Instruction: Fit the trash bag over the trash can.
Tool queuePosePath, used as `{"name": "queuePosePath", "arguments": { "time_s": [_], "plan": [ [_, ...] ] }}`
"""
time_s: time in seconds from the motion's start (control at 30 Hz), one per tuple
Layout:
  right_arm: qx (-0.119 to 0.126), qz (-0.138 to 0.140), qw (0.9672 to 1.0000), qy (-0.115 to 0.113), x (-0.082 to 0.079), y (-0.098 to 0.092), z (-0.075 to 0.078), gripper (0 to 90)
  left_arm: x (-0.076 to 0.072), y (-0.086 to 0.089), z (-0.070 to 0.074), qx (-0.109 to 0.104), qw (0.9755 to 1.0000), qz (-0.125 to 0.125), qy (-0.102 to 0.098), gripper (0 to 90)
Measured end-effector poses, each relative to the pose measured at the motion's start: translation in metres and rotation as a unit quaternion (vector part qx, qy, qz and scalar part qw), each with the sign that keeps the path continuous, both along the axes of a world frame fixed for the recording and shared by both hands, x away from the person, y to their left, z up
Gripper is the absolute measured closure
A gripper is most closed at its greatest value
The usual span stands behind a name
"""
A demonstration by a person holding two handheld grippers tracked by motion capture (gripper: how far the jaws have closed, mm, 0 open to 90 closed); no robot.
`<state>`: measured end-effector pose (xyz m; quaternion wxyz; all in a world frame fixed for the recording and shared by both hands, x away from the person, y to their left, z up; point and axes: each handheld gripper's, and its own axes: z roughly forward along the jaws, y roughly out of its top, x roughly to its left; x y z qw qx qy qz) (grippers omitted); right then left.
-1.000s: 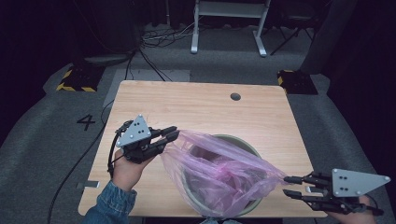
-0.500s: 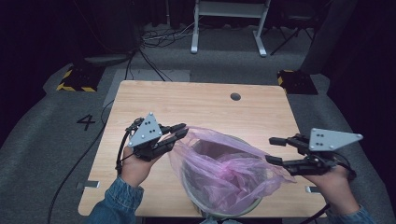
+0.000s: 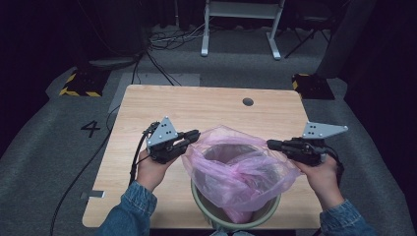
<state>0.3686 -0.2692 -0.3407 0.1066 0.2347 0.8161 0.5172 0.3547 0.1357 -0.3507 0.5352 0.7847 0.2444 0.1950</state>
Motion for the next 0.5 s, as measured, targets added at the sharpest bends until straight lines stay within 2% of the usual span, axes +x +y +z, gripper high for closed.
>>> {"name": "queuePosePath", "arguments": {
  "time_s": [0.13, 0.23, 0.37, 0.5],
  "plan": [
    [-0.006, -0.012, 0.9997, 0.022, 0.012, 0.003, -0.016, 90.0, 0.007, -0.003, -0.020, 0.021, 0.9990, 0.008, 0.039, 86.1],
    [-0.007, -0.008, 0.9989, 0.046, 0.012, 0.005, -0.030, 90.0, 0.006, -0.005, -0.034, 0.032, 0.9975, -0.003, 0.063, 87.3],
    [-0.018, 0.002, 0.9982, 0.057, 0.000, 0.003, -0.044, 90.0, -0.004, -0.004, -0.046, 0.062, 0.9955, -0.013, 0.070, 88.1],
    [-0.023, 0.006, 0.9972, 0.070, -0.013, -0.002, -0.059, 90.0, -0.012, 0.000, -0.057, 0.075, 0.9938, -0.024, 0.079, 88.9]
  ]
}}
